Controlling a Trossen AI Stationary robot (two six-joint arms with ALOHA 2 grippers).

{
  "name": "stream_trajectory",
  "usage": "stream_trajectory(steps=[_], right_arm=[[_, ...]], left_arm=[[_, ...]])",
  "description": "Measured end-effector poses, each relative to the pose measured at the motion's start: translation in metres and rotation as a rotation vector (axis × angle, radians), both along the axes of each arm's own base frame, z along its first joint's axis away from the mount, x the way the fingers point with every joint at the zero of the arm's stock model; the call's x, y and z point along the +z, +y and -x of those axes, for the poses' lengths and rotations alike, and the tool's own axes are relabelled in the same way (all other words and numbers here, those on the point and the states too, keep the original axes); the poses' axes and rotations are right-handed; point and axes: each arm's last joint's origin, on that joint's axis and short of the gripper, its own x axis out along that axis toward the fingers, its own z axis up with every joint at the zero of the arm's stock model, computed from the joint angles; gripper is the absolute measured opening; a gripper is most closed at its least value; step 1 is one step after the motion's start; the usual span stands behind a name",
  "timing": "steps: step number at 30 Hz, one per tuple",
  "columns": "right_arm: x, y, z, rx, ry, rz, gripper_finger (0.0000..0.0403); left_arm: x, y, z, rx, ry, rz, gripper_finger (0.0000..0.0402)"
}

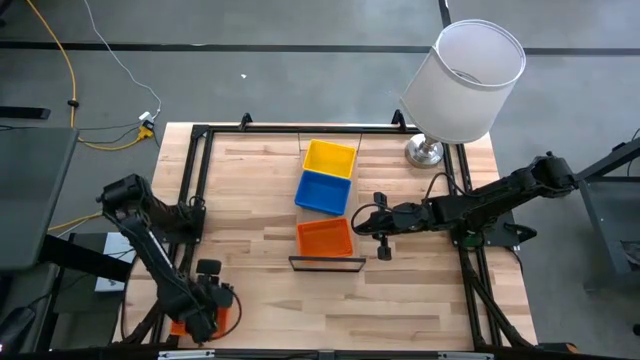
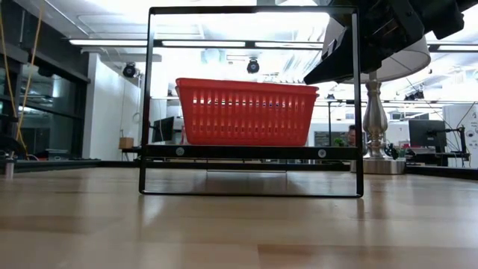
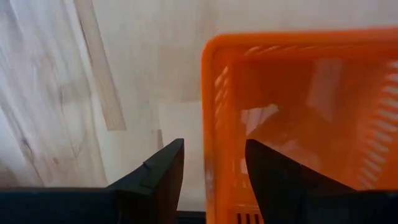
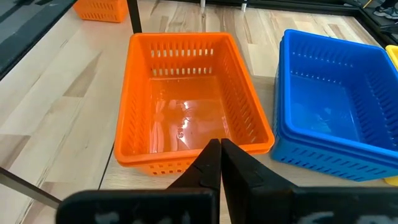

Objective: Stack baskets on shelf by color
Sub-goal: Stack the orange bin on top of the orange bin on the shelf

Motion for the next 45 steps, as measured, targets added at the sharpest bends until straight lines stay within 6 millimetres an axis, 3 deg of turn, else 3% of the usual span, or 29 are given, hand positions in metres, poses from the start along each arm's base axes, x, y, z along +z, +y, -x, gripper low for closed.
stream_trajectory(steps=[5,11,15,21,27,32,37,41,45], right_arm=[[0.000,0.000,0.000,0.001,0.000,-0.001,0.0000],[0.000,0.000,0.000,0.001,0.001,-0.001,0.0000],[0.000,0.000,0.000,0.001,0.001,-0.001,0.0000],[0.000,0.000,0.000,0.001,0.001,0.000,0.0000],[0.000,0.000,0.000,0.001,0.001,0.000,0.0000],[0.000,0.000,0.000,0.001,0.002,0.000,0.0000],[0.000,0.000,0.000,0.004,0.004,0.005,0.0000],[-0.001,0.000,0.000,0.004,0.009,0.007,0.0000],[-0.001,0.000,0.000,0.001,0.010,0.005,0.0000]], left_arm=[[-0.016,0.001,-0.003,0.018,0.101,-0.035,0.0163],[-0.020,0.001,-0.006,0.033,0.159,-0.004,0.0155],[-0.017,0.001,-0.005,0.043,0.184,0.030,0.0117],[-0.009,0.006,-0.009,0.065,0.179,0.072,0.0012],[0.007,0.023,-0.025,0.018,0.073,0.077,0.0004],[0.047,0.037,-0.041,-0.028,-0.106,0.121,0.0002],[0.115,0.054,-0.047,-0.068,-0.390,0.131,0.0002],[0.163,0.080,-0.054,-0.082,-0.624,0.016,0.0001],[0.185,0.113,-0.075,-0.074,-0.689,-0.108,0.0001]])
